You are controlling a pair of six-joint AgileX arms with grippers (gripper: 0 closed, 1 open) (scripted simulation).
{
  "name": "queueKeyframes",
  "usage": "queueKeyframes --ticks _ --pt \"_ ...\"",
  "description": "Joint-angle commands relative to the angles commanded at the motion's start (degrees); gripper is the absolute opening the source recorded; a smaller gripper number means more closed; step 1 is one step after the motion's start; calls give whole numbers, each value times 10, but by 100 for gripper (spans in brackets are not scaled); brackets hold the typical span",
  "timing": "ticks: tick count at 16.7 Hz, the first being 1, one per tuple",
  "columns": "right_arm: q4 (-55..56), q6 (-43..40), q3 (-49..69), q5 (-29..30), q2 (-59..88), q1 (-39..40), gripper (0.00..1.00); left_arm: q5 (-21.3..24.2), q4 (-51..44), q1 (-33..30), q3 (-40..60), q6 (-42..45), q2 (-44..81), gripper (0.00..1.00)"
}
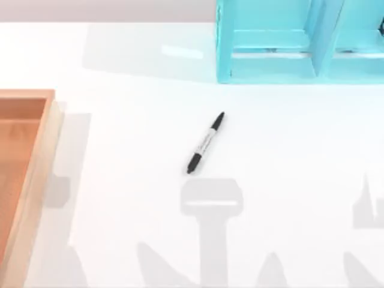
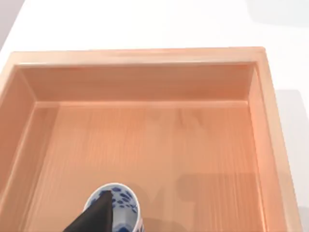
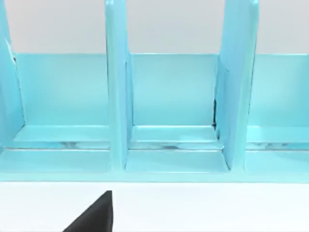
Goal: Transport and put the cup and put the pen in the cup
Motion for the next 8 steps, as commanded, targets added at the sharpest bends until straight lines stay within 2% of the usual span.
queueKeyframes --ticks 8 --pt "0 0 0 0 0 0 100 -1 -297 47 359 52 461 100"
